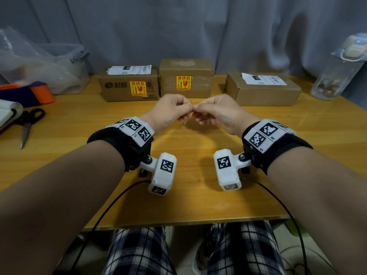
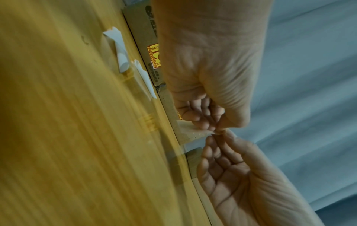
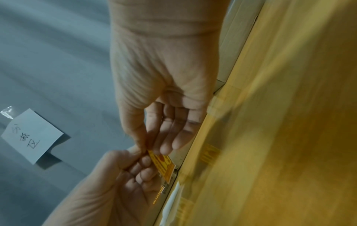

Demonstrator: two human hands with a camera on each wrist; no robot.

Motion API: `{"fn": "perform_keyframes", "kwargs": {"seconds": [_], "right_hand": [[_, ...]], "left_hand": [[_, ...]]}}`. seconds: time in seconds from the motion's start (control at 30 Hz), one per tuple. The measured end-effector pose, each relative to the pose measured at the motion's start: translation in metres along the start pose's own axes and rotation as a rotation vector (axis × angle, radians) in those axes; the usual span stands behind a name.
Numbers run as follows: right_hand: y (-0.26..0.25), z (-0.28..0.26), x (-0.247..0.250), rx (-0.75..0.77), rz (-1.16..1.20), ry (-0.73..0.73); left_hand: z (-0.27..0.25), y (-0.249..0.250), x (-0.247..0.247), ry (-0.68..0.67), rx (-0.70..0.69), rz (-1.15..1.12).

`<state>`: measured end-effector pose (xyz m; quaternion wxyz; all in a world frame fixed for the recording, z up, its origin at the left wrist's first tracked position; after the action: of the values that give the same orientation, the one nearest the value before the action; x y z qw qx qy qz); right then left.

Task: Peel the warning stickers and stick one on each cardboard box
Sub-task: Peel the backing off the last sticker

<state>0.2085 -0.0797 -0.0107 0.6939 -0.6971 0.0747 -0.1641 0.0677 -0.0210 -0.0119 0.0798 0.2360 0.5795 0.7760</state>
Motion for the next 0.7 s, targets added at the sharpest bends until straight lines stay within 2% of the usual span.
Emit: {"fn": "perform_keyframes", "kwargs": {"seconds": [0.4, 0.7], "right_hand": [[0.0026, -0.0007, 0.0006, -0.022, 0.013, 0.016], [0.0003, -0.0015, 0.0016, 0.029, -0.020, 0.032]], "left_hand": [[0.0003, -0.0015, -0.0025, 0.002, -0.012, 0.038], [-0.0008, -0.0003, -0.0045, 0.009, -0.027, 0.066]]}}
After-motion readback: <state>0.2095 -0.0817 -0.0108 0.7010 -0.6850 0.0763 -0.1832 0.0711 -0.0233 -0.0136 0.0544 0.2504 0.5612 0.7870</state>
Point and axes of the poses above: each hand's wrist, its own z-axis towards the middle knuckle, its own x-axis out of the back of the hand, y = z × x, the point moved 2 cm from there along z, towards the middle knuckle, and after that the axes turned 12 degrees about y, right-handed, at the moved point
